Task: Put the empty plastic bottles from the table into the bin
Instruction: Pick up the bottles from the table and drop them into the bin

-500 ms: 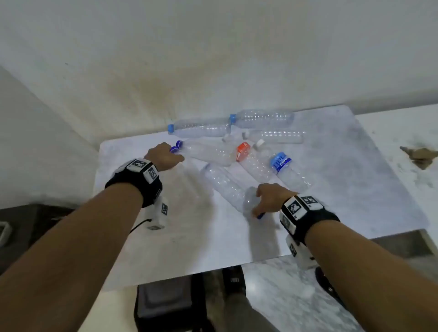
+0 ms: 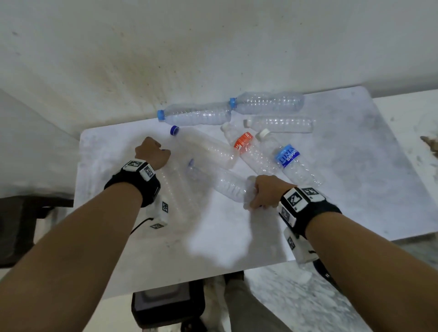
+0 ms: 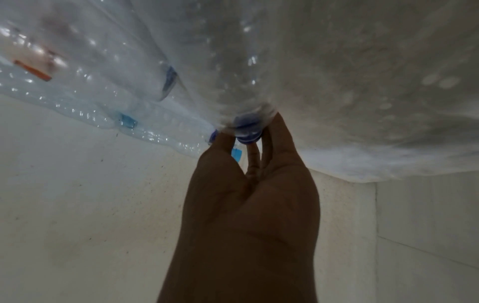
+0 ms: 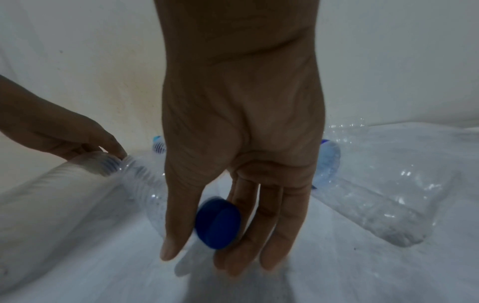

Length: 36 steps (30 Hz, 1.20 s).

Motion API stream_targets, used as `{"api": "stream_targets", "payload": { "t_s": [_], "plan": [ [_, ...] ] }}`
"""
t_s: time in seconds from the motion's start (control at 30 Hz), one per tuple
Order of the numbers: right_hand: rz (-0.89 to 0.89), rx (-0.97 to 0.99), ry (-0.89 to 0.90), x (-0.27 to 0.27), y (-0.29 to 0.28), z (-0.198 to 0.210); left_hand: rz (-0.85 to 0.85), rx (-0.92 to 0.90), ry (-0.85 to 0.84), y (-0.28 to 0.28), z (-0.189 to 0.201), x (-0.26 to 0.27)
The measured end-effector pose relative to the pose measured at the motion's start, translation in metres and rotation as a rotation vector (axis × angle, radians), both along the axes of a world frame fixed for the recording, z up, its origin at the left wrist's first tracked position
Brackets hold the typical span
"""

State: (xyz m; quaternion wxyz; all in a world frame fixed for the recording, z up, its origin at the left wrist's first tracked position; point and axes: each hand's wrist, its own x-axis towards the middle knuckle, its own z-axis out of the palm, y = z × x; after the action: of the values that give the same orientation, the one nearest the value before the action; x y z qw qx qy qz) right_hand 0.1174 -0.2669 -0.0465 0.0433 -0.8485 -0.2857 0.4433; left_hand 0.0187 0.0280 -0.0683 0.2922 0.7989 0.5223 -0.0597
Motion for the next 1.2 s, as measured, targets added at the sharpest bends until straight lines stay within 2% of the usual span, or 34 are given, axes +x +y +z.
{"api": "stream_targets", "payload": {
  "t_s": [0.1, 0.2, 0.37, 0.47, 0.57, 0.67, 0.8, 0.93, 1.03, 1.2],
  "plan": [
    [-0.058, 0.033, -0.019, -0.002, -0.001, 0.010, -0.022, 0.014, -0.039, 0.003, 0.015, -0.020],
    [-0.138, 0.119, -0.143, -0.013, -0.002, 0.029, -0.039, -0.020, -0.122, 0.001, 0.039, -0.050],
    [-0.297, 0.476, -0.378, -0.064, 0.000, 0.076, -0.147, -0.099, -0.302, -0.013, 0.096, -0.115],
    [-0.378, 0.728, -0.463, -0.118, 0.006, 0.108, -0.290, -0.011, -0.375, -0.033, 0.135, -0.167],
    [-0.311, 0.868, -0.463, -0.180, 0.012, 0.132, -0.434, 0.050, -0.382, -0.048, 0.164, -0.225],
    [-0.172, 0.879, -0.385, -0.243, 0.015, 0.140, -0.533, 0.062, -0.320, -0.062, 0.171, -0.284],
    [-0.019, 0.816, -0.273, -0.313, 0.017, 0.125, -0.606, -0.007, -0.175, -0.078, 0.148, -0.354],
    [0.049, 0.740, -0.163, -0.360, 0.020, 0.083, -0.592, -0.098, -0.102, -0.089, 0.092, -0.407],
    [0.100, 0.621, -0.104, -0.384, 0.021, 0.030, -0.536, -0.167, -0.097, -0.093, 0.034, -0.435],
    [0.117, 0.481, -0.075, -0.412, 0.004, -0.094, -0.453, -0.160, -0.162, -0.101, -0.079, -0.464]
  ]
}}
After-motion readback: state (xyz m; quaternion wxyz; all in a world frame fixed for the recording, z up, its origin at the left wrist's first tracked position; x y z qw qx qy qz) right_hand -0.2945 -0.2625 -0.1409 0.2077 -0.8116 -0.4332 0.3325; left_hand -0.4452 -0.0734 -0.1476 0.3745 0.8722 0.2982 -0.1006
